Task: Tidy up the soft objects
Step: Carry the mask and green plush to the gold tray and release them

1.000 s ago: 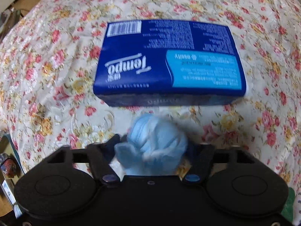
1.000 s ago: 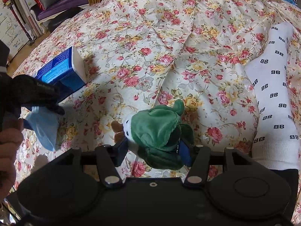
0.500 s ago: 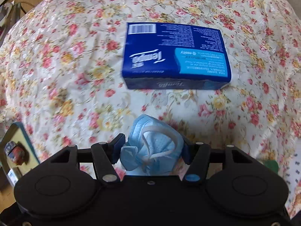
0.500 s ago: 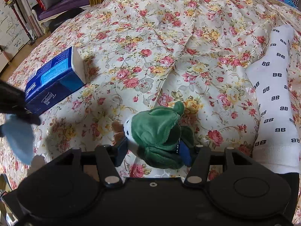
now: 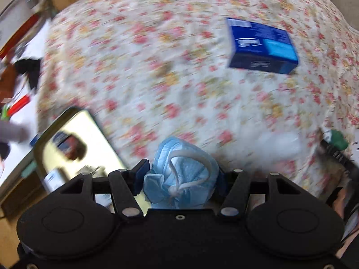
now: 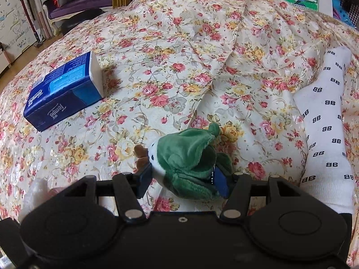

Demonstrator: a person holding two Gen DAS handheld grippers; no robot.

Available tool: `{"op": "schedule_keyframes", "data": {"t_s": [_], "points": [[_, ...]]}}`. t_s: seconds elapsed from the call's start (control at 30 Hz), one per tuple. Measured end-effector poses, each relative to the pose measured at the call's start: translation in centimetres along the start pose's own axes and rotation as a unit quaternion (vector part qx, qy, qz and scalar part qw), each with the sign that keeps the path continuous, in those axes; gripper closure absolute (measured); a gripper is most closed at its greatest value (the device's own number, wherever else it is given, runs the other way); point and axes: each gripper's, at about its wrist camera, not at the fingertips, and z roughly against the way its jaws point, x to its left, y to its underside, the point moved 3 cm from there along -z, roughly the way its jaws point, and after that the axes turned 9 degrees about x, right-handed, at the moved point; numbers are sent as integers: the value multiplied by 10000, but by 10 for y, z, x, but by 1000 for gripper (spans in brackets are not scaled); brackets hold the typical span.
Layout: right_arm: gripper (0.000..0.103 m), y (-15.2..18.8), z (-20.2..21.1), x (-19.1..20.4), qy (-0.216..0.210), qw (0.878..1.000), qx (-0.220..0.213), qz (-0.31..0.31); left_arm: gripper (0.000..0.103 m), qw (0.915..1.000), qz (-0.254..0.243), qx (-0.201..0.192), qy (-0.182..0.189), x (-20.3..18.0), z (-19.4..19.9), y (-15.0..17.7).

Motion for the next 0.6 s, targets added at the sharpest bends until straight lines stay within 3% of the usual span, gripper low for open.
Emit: {"op": "schedule_keyframes", "data": {"t_s": [0.17,0.37,0.5,0.6], "points": [[47,3,2,1,37,9999,-98,40,46,9989,374,-202,-212,60,-4,39],[47,22,15,1,-29,9997,-224,-11,46,9953,899,-319,-137,125,-19,72],[47,41,39,8,-174,9994,-307,-68,46,9897,1326,-431,-331,160,-32,81],[47,54,64,26,-274,9989,-368,64,46,9868,1573,-285,-271,176,-46,82]]}}
